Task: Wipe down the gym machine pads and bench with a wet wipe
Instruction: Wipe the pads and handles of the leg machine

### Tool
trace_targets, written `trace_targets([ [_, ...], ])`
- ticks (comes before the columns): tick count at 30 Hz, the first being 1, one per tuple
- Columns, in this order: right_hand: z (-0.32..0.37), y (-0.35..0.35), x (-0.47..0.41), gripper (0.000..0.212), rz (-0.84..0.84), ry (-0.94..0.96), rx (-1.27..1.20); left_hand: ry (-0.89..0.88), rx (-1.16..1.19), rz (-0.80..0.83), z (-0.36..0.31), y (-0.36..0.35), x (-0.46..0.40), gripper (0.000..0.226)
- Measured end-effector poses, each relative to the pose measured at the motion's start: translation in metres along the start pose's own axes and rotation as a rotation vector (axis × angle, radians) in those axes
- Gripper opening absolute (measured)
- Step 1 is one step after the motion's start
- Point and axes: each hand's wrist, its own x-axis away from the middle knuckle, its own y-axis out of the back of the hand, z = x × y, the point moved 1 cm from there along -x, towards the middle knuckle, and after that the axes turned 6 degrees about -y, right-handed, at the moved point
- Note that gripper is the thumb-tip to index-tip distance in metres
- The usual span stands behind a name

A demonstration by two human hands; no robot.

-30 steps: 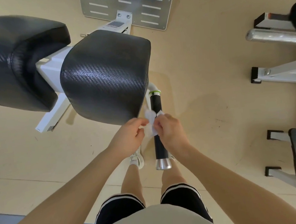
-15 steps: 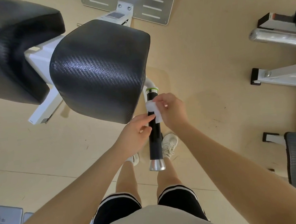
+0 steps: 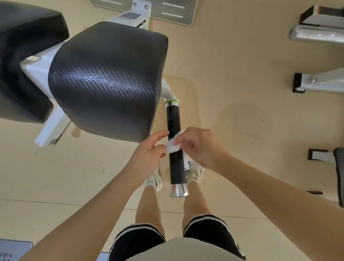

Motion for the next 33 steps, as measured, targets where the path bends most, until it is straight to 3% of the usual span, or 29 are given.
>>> trace_targets([
  [3, -0.005, 0.015, -0.037, 0.024, -0.309, -0.133, -0.110, 0.022, 0.017, 0.002, 0.000, -0.001, 0.001, 0.043],
  [5, -0.006, 0.013, -0.056, 0.026, -0.379, -0.172, -0.177, 0.023, 0.025, 0.014, 0.000, -0.003, 0.002, 0.044],
  [8, -0.013, -0.012, -0.046, 0.027, -0.305, -0.148, -0.255, 0.039, 0.077, 0.027, -0.002, -0.005, 0.005, 0.047],
  [12, -0.019, -0.031, 0.020, 0.027, -0.271, 0.096, -0.231, 0.038, 0.136, 0.018, -0.006, -0.008, 0.009, 0.050],
  [19, -0.008, -0.019, 0.071, 0.035, 0.212, 0.317, 0.041, 0.129, 0.229, 0.009, -0.016, -0.005, 0.013, 0.040],
  [20, -0.003, -0.013, 0.063, 0.033, 0.203, 0.276, 0.053, 0.136, 0.266, 0.014, -0.016, -0.004, 0.013, 0.035],
  [23, 0.020, 0.009, 0.013, 0.023, -0.107, 0.116, -0.059, 0.148, 0.322, -0.002, -0.013, 0.002, 0.012, 0.025],
  [25, 0.033, 0.013, -0.030, 0.031, -0.137, 0.146, 0.314, 0.157, 0.298, -0.020, -0.006, 0.008, 0.011, 0.028],
  [28, 0.048, 0.007, -0.064, 0.038, 0.034, 0.162, 0.766, 0.186, 0.265, -0.052, 0.010, 0.018, 0.014, 0.029],
  [30, 0.056, -0.003, -0.059, 0.030, 0.133, 0.203, 0.887, 0.212, 0.281, -0.099, 0.020, 0.025, 0.017, 0.028],
  [33, 0.052, -0.024, -0.028, 0.011, 0.157, 0.492, 0.961, 0.234, 0.332, -0.116, 0.027, 0.029, 0.023, 0.030],
])
